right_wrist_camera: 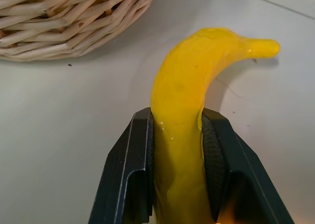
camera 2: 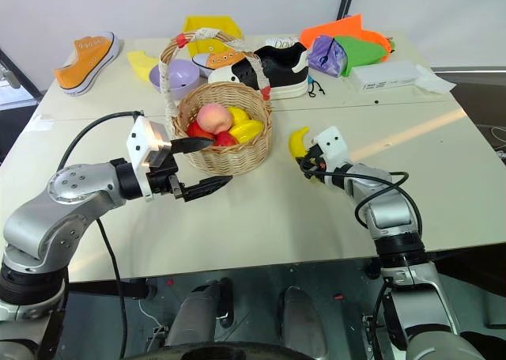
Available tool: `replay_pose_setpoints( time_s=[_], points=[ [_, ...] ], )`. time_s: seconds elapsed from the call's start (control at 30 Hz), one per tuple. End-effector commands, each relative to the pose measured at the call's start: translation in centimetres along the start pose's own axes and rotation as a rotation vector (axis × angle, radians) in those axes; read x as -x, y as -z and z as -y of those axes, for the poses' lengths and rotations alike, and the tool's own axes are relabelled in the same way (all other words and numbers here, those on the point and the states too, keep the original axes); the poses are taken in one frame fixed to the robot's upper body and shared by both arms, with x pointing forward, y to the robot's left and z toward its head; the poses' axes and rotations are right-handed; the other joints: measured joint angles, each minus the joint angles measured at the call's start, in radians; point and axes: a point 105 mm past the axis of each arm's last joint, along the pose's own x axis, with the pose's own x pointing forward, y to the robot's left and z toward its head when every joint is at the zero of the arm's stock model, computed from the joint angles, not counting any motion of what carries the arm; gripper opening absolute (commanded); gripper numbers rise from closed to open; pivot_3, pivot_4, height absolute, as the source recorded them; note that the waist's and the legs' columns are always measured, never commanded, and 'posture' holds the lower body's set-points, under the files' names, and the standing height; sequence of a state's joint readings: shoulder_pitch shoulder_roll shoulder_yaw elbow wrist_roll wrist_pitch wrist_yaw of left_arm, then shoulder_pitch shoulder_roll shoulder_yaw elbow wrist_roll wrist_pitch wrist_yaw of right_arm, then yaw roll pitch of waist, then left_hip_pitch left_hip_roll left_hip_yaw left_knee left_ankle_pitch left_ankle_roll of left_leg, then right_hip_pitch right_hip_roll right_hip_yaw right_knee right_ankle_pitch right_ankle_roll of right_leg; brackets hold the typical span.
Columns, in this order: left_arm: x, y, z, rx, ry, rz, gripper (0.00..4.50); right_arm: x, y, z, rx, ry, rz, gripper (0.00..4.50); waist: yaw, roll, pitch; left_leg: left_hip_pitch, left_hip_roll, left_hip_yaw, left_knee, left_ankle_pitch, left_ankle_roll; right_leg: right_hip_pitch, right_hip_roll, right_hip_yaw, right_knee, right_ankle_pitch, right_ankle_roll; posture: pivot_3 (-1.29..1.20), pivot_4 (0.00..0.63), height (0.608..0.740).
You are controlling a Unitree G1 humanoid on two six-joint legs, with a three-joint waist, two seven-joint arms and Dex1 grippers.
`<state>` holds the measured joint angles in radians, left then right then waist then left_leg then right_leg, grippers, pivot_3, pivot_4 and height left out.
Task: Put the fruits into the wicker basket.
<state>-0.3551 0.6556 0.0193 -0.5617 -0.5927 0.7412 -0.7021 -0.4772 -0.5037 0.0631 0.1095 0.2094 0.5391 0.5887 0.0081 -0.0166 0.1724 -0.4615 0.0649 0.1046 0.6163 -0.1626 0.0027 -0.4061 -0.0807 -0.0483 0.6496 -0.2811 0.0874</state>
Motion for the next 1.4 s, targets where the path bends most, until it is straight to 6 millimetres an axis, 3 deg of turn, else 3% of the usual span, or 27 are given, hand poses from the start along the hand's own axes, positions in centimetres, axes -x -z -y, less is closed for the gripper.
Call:
replay_pose_setpoints(
  time_s=[0.03,0.1,0.23,0.3,0.37,0.5,0.63,0.8,0.83,0.9,1.03,1.2,1.3,1.4],
  points=[
    [1.2,-0.7,-1.3,-0.035,-0.077,0.014,4.5,1.5,-2.9,0.5,0.096,0.01,0.078,0.74,0.0,0.0,0.0,0.0,0.0,0.0,0.0,0.0,0.0,0.0,0.0,0.0,0.0,0.0,0.0,0.0,0.15,0.74],
    [2.2,-0.4,-2.3,-0.035,-0.125,0.008,4.5,3.0,-4.6,0.3,0.157,-0.032,0.136,0.74,0.0,0.001,0.0,0.0,0.0,0.0,0.0,0.0,0.0,0.0,0.0,0.0,0.0,0.0,0.0,0.0,0.15,0.74],
    [4.8,0.1,-4.0,-0.032,-0.205,0.038,4.5,8.1,-8.8,-5.6,0.297,-0.407,0.262,0.74,0.003,0.001,0.001,0.0,0.001,0.0,-0.001,0.0,0.0,-0.001,-0.001,0.0,-0.001,0.0,0.0,0.0,0.15,0.74],
    [5.7,0.3,-4.5,-0.04,-0.222,0.052,4.5,9.0,-10.1,-7.7,0.307,-0.518,0.291,0.74,-0.005,0.001,0.001,0.0,0.001,0.0,-0.002,0.0,0.0,-0.001,0.0,0.0,0.0,0.0,0.0,0.0,0.15,0.74],
    [6.3,0.6,-4.8,-0.052,-0.232,0.047,4.5,8.5,-11.5,-9.3,0.325,-0.562,0.319,0.74,-0.013,0.001,0.0,0.001,0.003,-0.001,-0.002,-0.001,-0.001,-0.001,0.0,0.0,0.0,-0.002,-0.003,0.0,0.15,0.74],
    [6.6,0.7,-5.0,-0.056,-0.243,0.054,4.5,4.2,-14.2,-11.1,0.338,-0.516,0.33,0.74,-0.028,0.001,0.0,0.001,0.003,0.0,-0.001,-0.002,-0.003,-0.002,-0.003,0.002,-0.001,-0.001,-0.006,0.0,0.15,0.74],
    [6.3,0.5,-4.5,-0.053,-0.244,0.073,4.5,-0.7,-16.6,-10.9,0.284,-0.422,0.299,0.74,-0.023,0.001,0.0,-0.001,0.002,0.0,-0.002,-0.001,-0.001,-0.004,-0.005,0.002,0.0,-0.001,-0.006,0.0,0.15,0.74],
    [5.9,0.1,-4.0,-0.054,-0.245,0.089,4.5,-3.5,-17.6,-9.7,0.252,-0.335,0.281,0.74,-0.019,0.0,0.0,-0.003,0.001,0.002,-0.002,-0.001,-0.001,-0.004,-0.006,0.0,-0.001,0.0,-0.005,0.0,0.15,0.74],
    [5.9,0.0,-3.9,-0.055,-0.246,0.091,4.5,-3.6,-17.6,-9.6,0.258,-0.334,0.279,1.24,-0.019,0.0,0.0,-0.003,0.0,0.003,-0.002,-0.001,-0.001,-0.004,-0.006,0.0,-0.001,0.001,-0.003,0.0,0.15,0.74],
    [5.9,-0.1,-3.8,-0.056,-0.249,0.093,4.5,-3.6,-17.6,-9.7,0.268,-0.341,0.286,2.18,-0.021,0.0,0.0,-0.003,0.0,0.003,-0.002,-0.001,0.0,-0.004,-0.006,0.0,-0.001,0.001,-0.003,0.0,0.15,0.74],
    [6.3,-0.1,-3.8,-0.056,-0.273,0.089,4.5,0.0,-18.2,-10.5,0.386,-0.417,0.41,4.13,-0.022,0.0,0.0,-0.002,0.001,0.003,-0.003,-0.001,0.0,-0.004,-0.005,0.0,0.0,0.001,-0.002,0.0,0.15,0.74],
    [6.1,-0.9,-3.6,-0.064,-0.27,0.127,4.5,3.2,-16.2,-8.3,0.357,-0.342,0.402,4.13,-0.02,0.0,0.0,-0.002,0.001,0.002,-0.003,-0.001,0.0,-0.003,-0.004,-0.001,-0.001,0.001,-0.002,0.0,0.15,0.74],
    [5.5,-1.7,-3.5,-0.052,-0.265,0.181,4.5,3.3,-15.9,-6.9,0.291,-0.244,0.398,4.13,-0.025,0.0,0.0,-0.001,0.002,0.002,-0.002,-0.002,-0.002,-0.003,-0.004,0.0,0.0,0.0,-0.004,0.0,0.15,0.74],
    [4.9,-1.9,-3.6,-0.041,-0.25,0.206,4.5,2.0,-16.5,-5.0,0.227,-0.111,0.418,4.13,-0.026,0.0,0.0,0.0,0.002,0.002,-0.002,-0.001,-0.001,-0.003,-0.003,0.0,0.0,0.0,-0.005,0.0,0.15,0.74]
  ],
)
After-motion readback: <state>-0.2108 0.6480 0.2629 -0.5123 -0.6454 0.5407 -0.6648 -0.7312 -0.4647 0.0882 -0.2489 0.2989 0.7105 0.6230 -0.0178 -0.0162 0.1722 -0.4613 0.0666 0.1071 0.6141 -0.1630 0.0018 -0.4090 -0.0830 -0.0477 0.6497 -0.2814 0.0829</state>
